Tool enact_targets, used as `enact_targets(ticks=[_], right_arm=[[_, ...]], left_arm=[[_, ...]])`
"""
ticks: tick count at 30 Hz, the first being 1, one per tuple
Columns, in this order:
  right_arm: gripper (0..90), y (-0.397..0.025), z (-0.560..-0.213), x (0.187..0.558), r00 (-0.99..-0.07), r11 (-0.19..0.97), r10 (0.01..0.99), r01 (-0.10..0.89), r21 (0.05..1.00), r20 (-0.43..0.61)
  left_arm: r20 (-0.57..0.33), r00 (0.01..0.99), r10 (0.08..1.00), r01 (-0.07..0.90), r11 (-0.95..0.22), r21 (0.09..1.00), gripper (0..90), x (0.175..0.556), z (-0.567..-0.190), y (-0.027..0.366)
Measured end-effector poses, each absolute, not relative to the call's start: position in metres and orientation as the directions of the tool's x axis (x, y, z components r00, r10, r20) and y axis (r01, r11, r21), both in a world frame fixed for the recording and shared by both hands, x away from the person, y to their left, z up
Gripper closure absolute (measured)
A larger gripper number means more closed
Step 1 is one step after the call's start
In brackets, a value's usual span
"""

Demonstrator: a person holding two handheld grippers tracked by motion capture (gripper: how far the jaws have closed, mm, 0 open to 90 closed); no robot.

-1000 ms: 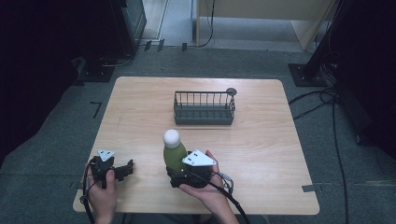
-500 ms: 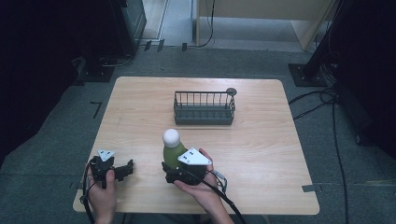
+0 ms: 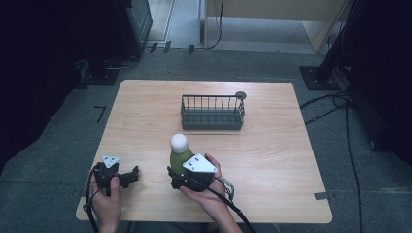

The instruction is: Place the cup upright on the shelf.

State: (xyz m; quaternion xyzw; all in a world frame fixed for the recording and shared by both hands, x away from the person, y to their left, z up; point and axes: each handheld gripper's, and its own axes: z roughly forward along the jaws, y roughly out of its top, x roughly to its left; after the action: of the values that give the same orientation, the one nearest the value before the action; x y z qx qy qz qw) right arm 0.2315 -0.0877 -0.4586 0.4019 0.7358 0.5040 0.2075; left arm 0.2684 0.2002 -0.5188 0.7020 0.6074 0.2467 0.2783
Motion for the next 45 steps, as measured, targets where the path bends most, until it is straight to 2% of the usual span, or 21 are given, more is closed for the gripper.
enact_targets(ticks=[8,20,45], right_arm=[[20.1,-0.092,-0.457,0.234,-0.576,0.143,0.808,0.399,0.906,0.126],[20.1,-0.099,-0.445,0.239,-0.553,0.137,0.826,0.384,0.913,0.109],[20.2,-0.136,-0.407,0.274,-0.459,0.085,0.883,0.362,0.928,0.098]], left_arm=[[0.007,0.139,0.990,0.715,-0.105,0.691,0.1,0.268,-0.519,0.200],[0.009,0.141,0.990,0.715,-0.108,0.691,0.1,0.268,-0.519,0.200],[0.008,0.140,0.990,0.716,-0.107,0.690,0.1,0.268,-0.519,0.200]])
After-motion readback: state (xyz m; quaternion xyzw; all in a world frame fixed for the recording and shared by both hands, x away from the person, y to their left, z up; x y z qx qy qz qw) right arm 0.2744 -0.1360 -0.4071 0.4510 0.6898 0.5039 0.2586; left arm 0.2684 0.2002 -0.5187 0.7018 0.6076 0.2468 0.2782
